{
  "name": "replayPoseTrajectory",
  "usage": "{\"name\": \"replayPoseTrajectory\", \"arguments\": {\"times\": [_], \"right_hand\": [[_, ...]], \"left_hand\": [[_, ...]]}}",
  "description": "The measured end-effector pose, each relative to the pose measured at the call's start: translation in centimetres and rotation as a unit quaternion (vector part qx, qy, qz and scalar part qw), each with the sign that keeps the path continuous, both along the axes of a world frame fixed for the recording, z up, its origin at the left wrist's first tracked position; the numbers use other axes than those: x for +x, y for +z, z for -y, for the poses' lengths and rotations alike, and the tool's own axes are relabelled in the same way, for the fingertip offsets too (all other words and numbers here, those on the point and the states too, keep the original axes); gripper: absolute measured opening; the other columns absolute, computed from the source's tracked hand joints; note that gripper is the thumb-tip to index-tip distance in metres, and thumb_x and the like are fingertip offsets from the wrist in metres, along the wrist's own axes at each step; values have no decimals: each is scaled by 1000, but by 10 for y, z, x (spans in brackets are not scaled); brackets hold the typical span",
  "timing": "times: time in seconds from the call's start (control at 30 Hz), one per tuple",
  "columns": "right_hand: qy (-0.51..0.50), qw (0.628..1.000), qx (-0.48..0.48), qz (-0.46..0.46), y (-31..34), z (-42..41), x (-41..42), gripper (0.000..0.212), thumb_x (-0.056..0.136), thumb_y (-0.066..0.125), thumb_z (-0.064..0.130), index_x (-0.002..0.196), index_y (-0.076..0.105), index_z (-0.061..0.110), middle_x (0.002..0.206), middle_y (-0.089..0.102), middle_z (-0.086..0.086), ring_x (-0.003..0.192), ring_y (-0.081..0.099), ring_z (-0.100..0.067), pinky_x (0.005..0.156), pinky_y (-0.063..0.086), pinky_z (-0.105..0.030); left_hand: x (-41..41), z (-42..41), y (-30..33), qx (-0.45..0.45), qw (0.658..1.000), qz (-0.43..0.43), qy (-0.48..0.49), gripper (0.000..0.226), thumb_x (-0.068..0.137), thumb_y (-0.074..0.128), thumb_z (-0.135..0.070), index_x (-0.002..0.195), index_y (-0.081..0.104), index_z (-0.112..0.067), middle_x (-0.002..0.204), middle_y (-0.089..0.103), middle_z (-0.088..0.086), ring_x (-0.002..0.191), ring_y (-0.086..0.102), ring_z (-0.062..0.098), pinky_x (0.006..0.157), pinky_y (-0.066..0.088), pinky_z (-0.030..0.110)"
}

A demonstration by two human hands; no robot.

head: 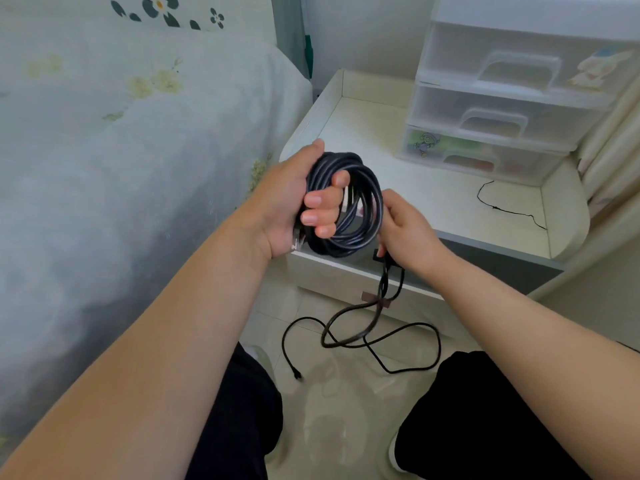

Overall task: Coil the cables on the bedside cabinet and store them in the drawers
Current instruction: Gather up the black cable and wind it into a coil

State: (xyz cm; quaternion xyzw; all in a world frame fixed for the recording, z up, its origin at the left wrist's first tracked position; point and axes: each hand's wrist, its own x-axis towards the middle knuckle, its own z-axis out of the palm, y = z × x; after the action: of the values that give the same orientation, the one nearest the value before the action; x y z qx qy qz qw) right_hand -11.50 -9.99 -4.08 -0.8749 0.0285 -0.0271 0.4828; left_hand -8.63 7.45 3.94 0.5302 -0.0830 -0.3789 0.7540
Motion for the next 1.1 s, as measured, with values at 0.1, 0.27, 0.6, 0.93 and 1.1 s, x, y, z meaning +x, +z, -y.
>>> {"name": "replayPoseTrajectory", "arguments": {"times": [0.1, 0.27, 0.6, 0.93, 1.1], "right_hand": [[40, 999, -19, -25, 1, -7, -3, 12, 101, 36, 27, 104, 47, 23, 73, 50, 3, 56, 53, -14, 55, 49, -23], [194, 973, 55, -115, -3, -26, -19, 19, 98, 47, 18, 116, 52, 23, 65, 57, 7, 71, 58, -6, 87, 45, -28], [218, 860, 409, -216, 16, -41, -28, 67, 81, 55, 19, 143, 29, 17, 90, 66, -5, 66, 57, -17, 75, 47, -24], [156, 897, 350, -222, 20, -49, -29, 33, 90, 39, -11, 113, 48, 11, 68, 60, -3, 47, 36, -9, 43, 23, -19], [139, 894, 340, -258, 20, -49, -25, 32, 93, 36, -9, 101, 55, 15, 65, 54, 1, 44, 29, -6, 40, 17, -16]], "left_hand": [[4, -4, 2, -32, 997, -22, 64, 52, 102, 22, -42, 67, 48, -14, 37, 29, -8, 28, 24, 7, 35, 30, 18], [10, -7, 3, -136, 968, -38, 207, 50, 101, 21, -42, 68, 47, -15, 39, 29, -8, 30, 24, 9, 36, 29, 19], [19, -15, 3, -109, 883, -13, 456, 51, 101, 20, -46, 68, 46, -16, 44, 35, -4, 36, 31, 16, 45, 33, 21], [23, -13, -4, -42, 892, 13, 450, 53, 101, 20, -50, 70, 46, -15, 43, 37, -3, 36, 32, 15, 45, 33, 22], [7, 9, -17, 17, 919, 88, 383, 53, 102, 20, -48, 72, 47, -13, 42, 38, -2, 36, 35, 16, 43, 34, 23]]}}
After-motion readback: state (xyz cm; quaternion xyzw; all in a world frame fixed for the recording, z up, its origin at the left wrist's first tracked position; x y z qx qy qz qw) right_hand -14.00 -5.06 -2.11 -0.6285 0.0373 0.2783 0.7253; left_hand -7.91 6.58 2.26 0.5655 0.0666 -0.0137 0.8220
